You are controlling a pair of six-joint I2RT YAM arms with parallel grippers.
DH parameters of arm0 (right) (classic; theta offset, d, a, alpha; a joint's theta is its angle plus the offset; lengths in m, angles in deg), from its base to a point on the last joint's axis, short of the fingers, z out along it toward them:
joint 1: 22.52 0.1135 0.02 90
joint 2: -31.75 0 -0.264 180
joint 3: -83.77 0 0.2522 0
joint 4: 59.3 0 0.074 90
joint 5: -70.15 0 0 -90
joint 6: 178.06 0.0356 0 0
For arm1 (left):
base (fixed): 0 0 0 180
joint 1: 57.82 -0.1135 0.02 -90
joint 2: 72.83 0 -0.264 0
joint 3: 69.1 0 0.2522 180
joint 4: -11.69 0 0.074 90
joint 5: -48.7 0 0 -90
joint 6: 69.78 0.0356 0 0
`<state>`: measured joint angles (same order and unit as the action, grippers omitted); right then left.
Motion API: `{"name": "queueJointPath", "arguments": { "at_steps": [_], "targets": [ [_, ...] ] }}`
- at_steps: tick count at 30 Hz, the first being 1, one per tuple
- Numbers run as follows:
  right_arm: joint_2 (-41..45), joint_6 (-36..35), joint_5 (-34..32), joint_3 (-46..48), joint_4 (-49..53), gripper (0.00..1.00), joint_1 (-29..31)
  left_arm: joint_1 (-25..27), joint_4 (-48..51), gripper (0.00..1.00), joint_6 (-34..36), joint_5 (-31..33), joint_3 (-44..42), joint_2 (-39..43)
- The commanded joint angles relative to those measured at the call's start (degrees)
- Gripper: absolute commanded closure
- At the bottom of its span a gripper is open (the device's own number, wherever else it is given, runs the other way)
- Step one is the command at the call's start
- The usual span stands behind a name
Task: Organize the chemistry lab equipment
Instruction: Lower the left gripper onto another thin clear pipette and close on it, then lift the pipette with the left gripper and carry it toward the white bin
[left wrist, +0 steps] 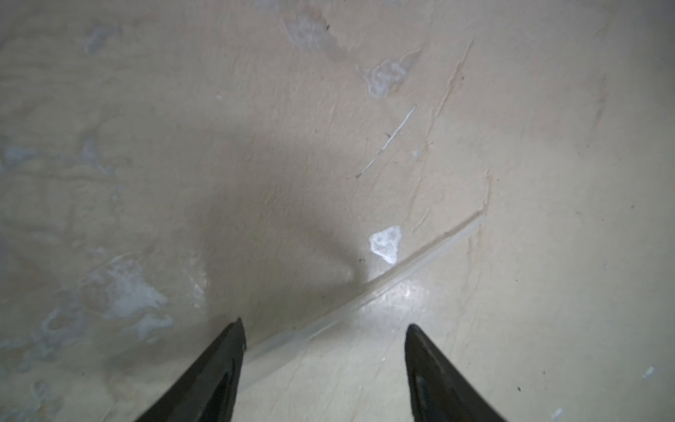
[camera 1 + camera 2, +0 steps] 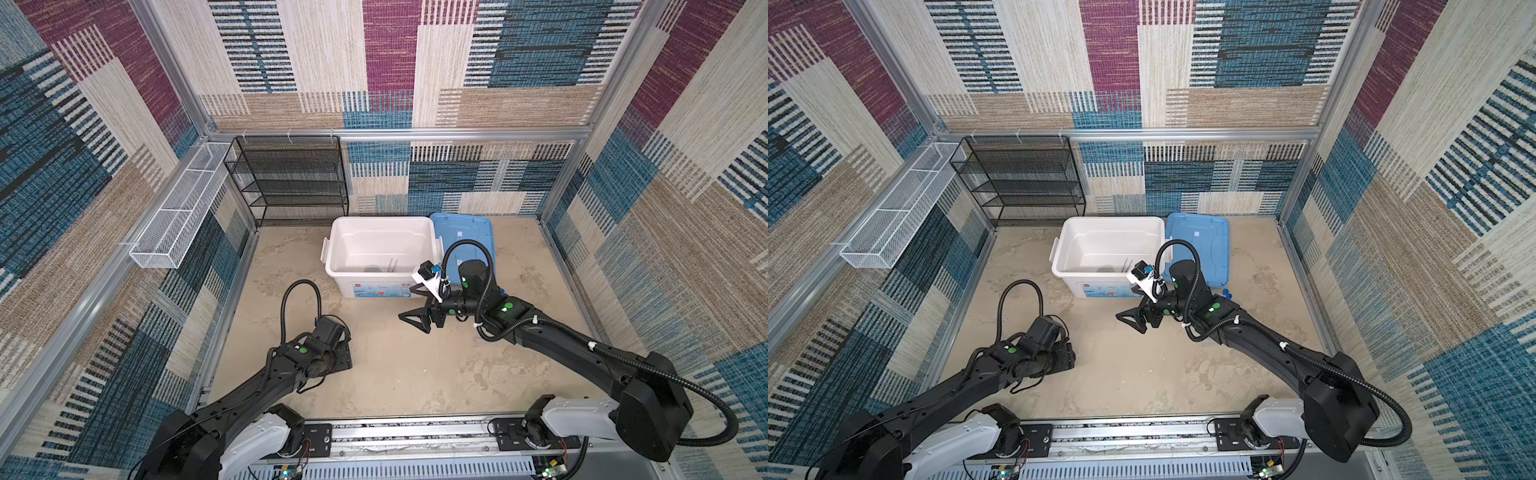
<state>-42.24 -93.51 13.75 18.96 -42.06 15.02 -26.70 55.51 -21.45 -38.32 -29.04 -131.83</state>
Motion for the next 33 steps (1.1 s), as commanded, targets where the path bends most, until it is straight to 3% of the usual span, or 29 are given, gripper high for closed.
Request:
{"name": "queueJointPath", "arguments": {
  "at_steps": [1,10,14,21,24,27,33],
  "targets": [
    [-0.1,-0.66,-0.03,-0.84,-1.24,0.04,0.01,0.83,0.79,0.29,-2.44,-1.03,-0.89,-0.04],
    [-0.52,-0.63,-0.73,-0.72,-0.67,0.04,0.02,10.02,5.17,0.46,-4.56,3.72,1.69,-3.67],
    [-0.59,-0.65,-1.22,-0.89,-0.68,0.04,0.07,11.32,5.69,0.55,-4.53,5.24,2.36,-6.73],
    [-0.62,-0.51,-1.76,-0.79,-0.23,0.04,0.01,13.25,5.79,0.82,-4.95,6.44,3.01,-8.75],
    [-0.75,-0.35,-1.82,-0.8,-0.41,0.04,0.05,13.64,5.78,0.83,-5.19,6.6,3.18,-9.24],
    [-0.8,-0.24,-1.84,-0.85,-0.5,0.04,0.07,13.8,5.67,0.92,-5.49,6.76,3.31,-9.26],
    [-0.89,0.28,1.54,-0.74,-1.13,0.04,0.05,13.8,5.4,0.93,-6.17,6.6,3.43,-7.19]
  ]
}}
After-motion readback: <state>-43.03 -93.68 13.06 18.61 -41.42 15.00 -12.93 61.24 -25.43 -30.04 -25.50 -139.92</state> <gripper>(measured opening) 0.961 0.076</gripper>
